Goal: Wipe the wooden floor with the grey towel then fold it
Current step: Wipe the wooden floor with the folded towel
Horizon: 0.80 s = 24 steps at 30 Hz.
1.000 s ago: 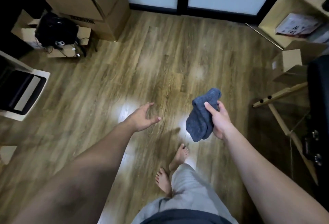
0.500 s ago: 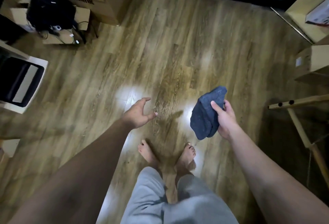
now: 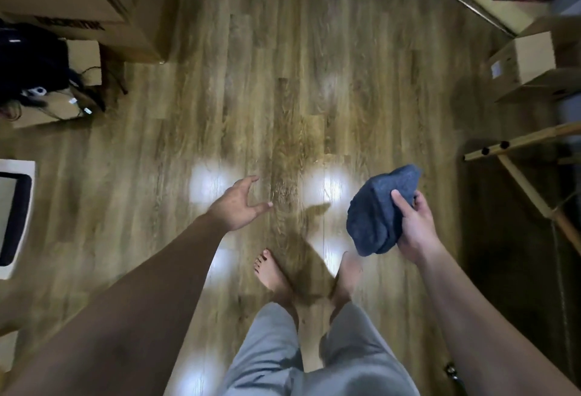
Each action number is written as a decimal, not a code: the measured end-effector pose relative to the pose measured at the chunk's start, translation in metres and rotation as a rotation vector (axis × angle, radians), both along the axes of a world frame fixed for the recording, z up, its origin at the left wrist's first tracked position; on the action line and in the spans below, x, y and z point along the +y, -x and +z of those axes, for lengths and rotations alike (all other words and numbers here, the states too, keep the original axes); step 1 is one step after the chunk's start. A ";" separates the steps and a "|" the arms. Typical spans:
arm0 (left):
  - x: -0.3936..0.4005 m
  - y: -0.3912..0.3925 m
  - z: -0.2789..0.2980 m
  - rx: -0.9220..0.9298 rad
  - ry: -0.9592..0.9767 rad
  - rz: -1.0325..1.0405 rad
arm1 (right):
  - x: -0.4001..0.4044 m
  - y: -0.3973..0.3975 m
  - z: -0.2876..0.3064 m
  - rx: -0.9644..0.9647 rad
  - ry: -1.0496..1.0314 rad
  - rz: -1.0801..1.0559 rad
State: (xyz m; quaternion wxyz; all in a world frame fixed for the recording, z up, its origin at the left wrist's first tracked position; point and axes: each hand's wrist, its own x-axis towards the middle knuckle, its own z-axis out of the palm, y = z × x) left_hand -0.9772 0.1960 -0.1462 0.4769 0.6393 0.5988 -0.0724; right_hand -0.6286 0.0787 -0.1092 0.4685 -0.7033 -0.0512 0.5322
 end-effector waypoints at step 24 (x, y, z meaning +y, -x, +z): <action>0.138 -0.047 -0.419 0.261 -0.174 -0.226 | 0.135 0.001 -0.375 -0.344 -0.039 0.189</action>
